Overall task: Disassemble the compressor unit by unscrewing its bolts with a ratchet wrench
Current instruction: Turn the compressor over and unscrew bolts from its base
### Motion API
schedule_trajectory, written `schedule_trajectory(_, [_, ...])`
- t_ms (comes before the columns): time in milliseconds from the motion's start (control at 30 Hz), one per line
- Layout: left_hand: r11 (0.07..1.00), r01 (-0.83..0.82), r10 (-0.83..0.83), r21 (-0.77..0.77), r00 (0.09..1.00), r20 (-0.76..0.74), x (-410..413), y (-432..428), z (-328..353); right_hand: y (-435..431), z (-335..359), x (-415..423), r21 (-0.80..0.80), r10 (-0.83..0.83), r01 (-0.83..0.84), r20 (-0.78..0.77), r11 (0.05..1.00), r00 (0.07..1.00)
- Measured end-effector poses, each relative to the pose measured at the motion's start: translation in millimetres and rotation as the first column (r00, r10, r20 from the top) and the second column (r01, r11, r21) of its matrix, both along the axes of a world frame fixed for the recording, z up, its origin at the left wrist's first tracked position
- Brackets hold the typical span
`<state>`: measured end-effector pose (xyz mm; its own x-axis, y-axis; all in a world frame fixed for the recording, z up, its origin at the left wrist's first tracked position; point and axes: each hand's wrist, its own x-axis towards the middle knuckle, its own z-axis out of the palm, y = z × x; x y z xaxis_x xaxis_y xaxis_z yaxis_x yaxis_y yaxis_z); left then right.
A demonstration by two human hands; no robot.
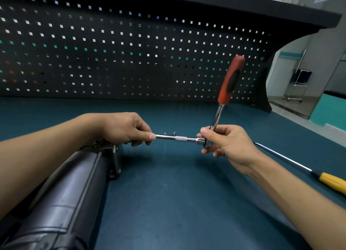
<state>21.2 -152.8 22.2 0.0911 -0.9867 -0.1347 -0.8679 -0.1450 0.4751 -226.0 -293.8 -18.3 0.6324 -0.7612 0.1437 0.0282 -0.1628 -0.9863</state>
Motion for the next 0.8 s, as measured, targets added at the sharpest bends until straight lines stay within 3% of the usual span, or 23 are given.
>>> schedule_trajectory(400, [1.000,0.007,-0.007,-0.012,0.999,-0.046,1.4,2.6,1.7,-8.6,0.5,0.2,0.193,0.070,-0.088,0.098,0.977,0.993])
schedule_trajectory(800, [1.000,0.008,-0.008,0.001,1.000,-0.024,0.5,2.4,2.4,-12.9,-2.7,-1.0,0.278,0.091,-0.091,0.013,0.956,0.996])
